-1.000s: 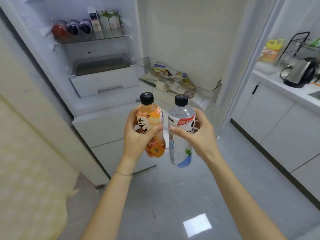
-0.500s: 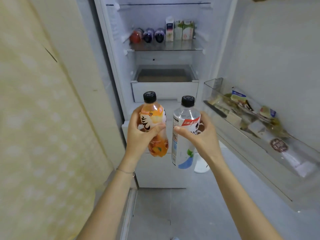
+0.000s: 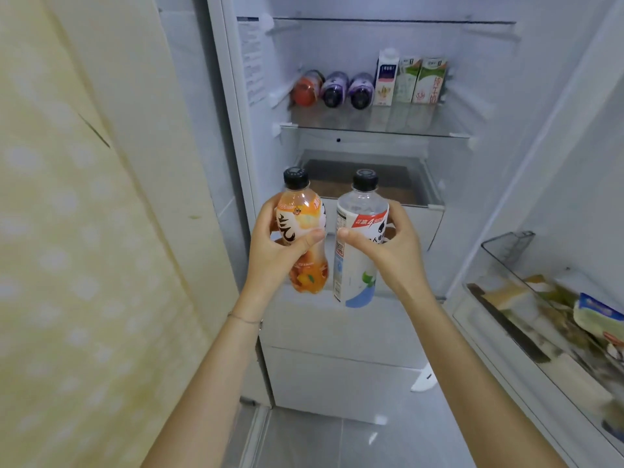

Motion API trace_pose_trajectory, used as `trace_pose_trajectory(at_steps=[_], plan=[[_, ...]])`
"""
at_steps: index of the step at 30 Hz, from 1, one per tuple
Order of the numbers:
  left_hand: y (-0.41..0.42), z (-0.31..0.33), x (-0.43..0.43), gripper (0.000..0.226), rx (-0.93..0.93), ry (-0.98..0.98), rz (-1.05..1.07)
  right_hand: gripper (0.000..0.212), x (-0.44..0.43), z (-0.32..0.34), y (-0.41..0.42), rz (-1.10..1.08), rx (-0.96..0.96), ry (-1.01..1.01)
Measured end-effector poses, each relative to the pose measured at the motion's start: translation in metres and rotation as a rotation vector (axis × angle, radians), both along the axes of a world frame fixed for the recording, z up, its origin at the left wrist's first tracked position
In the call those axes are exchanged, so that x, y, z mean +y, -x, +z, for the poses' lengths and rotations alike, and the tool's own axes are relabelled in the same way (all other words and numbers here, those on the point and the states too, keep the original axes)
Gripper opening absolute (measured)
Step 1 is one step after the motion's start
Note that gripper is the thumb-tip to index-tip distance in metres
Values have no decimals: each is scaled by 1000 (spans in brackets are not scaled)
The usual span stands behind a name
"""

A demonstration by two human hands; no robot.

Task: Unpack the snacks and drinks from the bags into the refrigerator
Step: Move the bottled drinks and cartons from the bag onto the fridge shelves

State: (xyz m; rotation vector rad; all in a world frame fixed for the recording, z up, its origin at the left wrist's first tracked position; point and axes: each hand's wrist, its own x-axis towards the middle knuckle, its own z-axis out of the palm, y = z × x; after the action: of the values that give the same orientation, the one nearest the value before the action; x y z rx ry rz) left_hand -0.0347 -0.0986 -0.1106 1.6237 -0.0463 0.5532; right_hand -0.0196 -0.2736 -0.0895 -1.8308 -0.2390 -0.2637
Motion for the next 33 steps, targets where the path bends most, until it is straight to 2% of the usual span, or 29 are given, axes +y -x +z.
trace_pose_trajectory(at_steps=[6, 14, 27, 33], plan=[[-75, 15, 24, 62, -71, -7, -57, 51, 21, 10, -69, -51, -77, -29], [-159, 23, 47, 71, -139, -67, -141, 55, 39, 15, -142, -140, -138, -82], [-221, -10, 39, 73, -126, -91, -136, 67, 35, -2, -200, -78, -163, -96], [-241, -7, 33, 70, -188, -227, -130, 75, 30, -7, -211, -72, -158, -105]])
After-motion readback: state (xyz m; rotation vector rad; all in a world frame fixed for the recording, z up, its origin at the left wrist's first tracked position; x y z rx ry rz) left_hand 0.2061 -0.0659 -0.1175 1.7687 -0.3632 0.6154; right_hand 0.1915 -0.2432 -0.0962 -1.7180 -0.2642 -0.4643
